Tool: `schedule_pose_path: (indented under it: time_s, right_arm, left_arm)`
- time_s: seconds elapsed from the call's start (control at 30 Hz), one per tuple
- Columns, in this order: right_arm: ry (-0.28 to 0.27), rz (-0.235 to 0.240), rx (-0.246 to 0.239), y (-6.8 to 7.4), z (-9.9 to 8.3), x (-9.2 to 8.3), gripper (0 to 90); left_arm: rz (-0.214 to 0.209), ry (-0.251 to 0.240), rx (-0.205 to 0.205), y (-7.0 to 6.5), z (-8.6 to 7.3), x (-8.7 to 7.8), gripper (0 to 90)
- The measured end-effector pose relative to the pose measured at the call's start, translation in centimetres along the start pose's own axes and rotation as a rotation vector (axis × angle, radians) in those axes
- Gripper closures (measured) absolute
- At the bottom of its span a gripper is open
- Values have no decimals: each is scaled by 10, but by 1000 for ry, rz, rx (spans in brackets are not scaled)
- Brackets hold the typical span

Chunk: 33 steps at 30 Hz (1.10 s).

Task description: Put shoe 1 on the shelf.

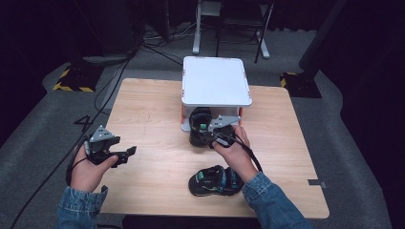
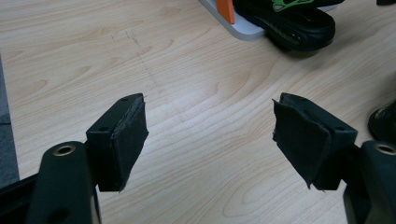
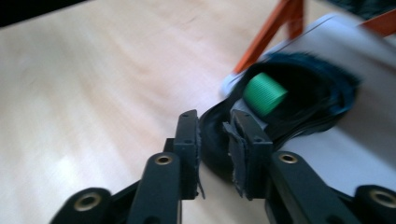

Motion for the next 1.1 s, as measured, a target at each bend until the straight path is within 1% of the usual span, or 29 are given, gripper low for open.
schedule_pose_path:
  time_s: [0.13, 0.2, 0.23, 0.3, 0.33, 0.4, 0.43, 0.5, 0.53, 0.57, 0.6, 0.63, 0.7, 0.77, 0.83, 0.87, 0.9, 0.93, 0.97, 1.0, 1.03, 1.07, 1.1]
  right_arm:
    - [131, 87, -35, 15, -18, 9, 800]
    - [191, 110, -41, 18, -27, 18, 797]
    - [214, 110, -52, 18, -31, 23, 796]
    - [235, 97, -68, 15, -35, 33, 799]
    - [242, 89, -65, 13, -37, 39, 814]
    - [228, 52, -81, 6, -36, 45, 850]
    - [229, 45, -84, 3, -35, 46, 877]
    - [207, 58, -58, -1, -31, 49, 899]
    - [207, 48, -62, -3, -31, 50, 899]
    - [210, 17, -77, -7, -30, 51, 898]
    - [213, -21, -105, -14, -29, 54, 892]
    - [211, -43, -117, -18, -28, 57, 883]
    - [197, -59, -137, -25, -25, 64, 856]
    - [181, -77, -159, -30, -22, 71, 802]
    - [174, -147, -215, -40, -18, 79, 718]
    - [173, -181, -231, -44, -17, 82, 708]
    - [175, -202, -226, -50, -17, 85, 708]
    - [170, -198, -208, -52, -17, 87, 701]
    - [167, -186, -183, -55, -17, 89, 695]
    - [162, -183, -168, -57, -16, 91, 690]
    - [146, -182, -153, -60, -15, 93, 646]
    - [132, -186, -149, -62, -14, 96, 611]
    - [124, -200, -151, -64, -13, 97, 592]
  left_arm:
    - [4, -6, -1, 1, 1, -1, 261]
    - [2, -4, 2, 0, 1, -1, 261]
    - [2, -4, -1, 0, 1, -1, 261]
    - [-1, -2, -2, -1, 1, 0, 261]
    - [0, -3, -4, 0, 0, 0, 261]
    - [2, -2, 0, 1, 0, 0, 261]
    - [3, -1, 1, 2, 0, 0, 261]
    - [3, -2, -5, 2, 0, 0, 260]
    - [4, -2, -5, 2, -1, 0, 261]
    - [4, -3, -5, 2, -1, 0, 261]
    - [4, -3, -2, 2, -1, 0, 261]
    - [3, -3, -4, 2, -1, 0, 260]
    - [2, -3, -4, 2, -1, 0, 261]
    - [2, -2, -4, 2, -1, 0, 261]
    - [2, -3, -5, 2, -1, 0, 260]
    - [1, -2, -3, 2, -1, 0, 261]
    - [1, -1, -3, 3, -1, 0, 261]
    - [1, -2, -9, 3, -2, 1, 261]
    - [0, 2, -6, 3, -2, 1, 261]
    - [2, 3, -7, 4, -3, 1, 261]
    - [3, 4, -7, 4, -3, 1, 260]
    - [0, 6, -10, 4, -3, 1, 261]
    - [0, 5, -10, 4, -3, 1, 261]
Point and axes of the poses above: each handheld gripper's, and its own axes: x roughly forward along the jaws, z roughly out of its top, y roughly to its left, the point moved 10 cm from there along x, roughly forward along the jaws, and after that the axes turned 3 degrees about -z, right-handed, at the moved point
